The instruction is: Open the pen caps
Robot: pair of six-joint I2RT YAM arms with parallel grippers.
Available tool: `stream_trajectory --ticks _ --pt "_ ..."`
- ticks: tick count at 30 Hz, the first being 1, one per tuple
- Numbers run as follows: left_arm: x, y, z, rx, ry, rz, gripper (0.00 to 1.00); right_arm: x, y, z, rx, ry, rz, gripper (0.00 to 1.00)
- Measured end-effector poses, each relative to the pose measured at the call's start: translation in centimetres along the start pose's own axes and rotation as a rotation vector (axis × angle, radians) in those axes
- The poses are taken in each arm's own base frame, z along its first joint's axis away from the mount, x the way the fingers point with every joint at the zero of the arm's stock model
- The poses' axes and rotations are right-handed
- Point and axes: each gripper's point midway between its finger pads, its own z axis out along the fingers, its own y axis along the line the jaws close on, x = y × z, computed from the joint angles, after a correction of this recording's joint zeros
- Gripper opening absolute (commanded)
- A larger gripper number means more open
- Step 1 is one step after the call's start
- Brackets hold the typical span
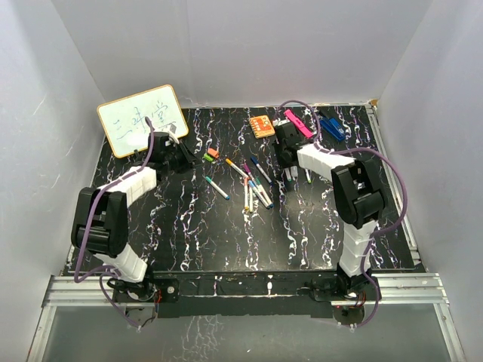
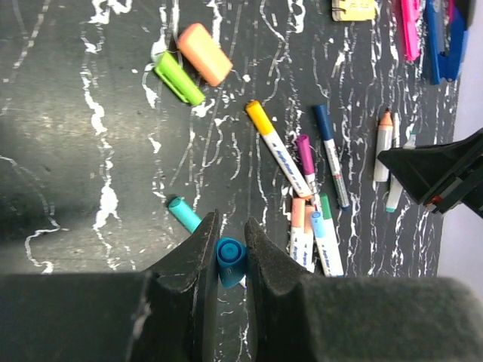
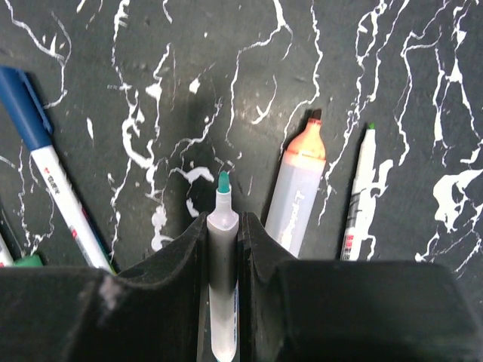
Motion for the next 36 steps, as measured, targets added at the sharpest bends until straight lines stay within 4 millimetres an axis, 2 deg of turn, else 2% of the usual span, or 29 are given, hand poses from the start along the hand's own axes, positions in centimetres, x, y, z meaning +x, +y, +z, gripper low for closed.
stream_trajectory --ticks 6,12,15,23,27,32,36 --pt "-0.1 2.0 0.5 -0.040 0.011 -0.028 0.00 -1.2 -0.1 1.8 -0.008 -0.017 0.018 0.00" --pt "0.1 3.5 2.0 -0.069 0.037 -0.060 0.00 -0.4 0.0 3.1 -0.018 0.010 0.020 0.01" --pt "0.1 4.0 3.0 -0.077 0.049 -0.078 0.00 -0.8 0.1 3.3 -0.025 -0.001 0.023 0.09" --pt "0.3 5.2 5.7 -0.089 0.077 -0.123 0.00 -1.1 0.3 3.6 -0.036 -0.008 0.029 0.42" --pt "0.3 5.5 6.5 -0.093 0.083 -0.140 0.00 -1.3 0.1 3.6 -0.036 -0.011 0.034 0.49" --pt "0.2 5.6 7.0 -0.095 0.083 -0.156 0.00 -1.4 -0.1 3.5 -0.036 -0.015 0.039 0.51" --pt "-0.1 5.6 7.6 -0.094 0.080 -0.167 0.00 -2.6 0.0 2.0 -0.059 -0.053 0.046 0.52"
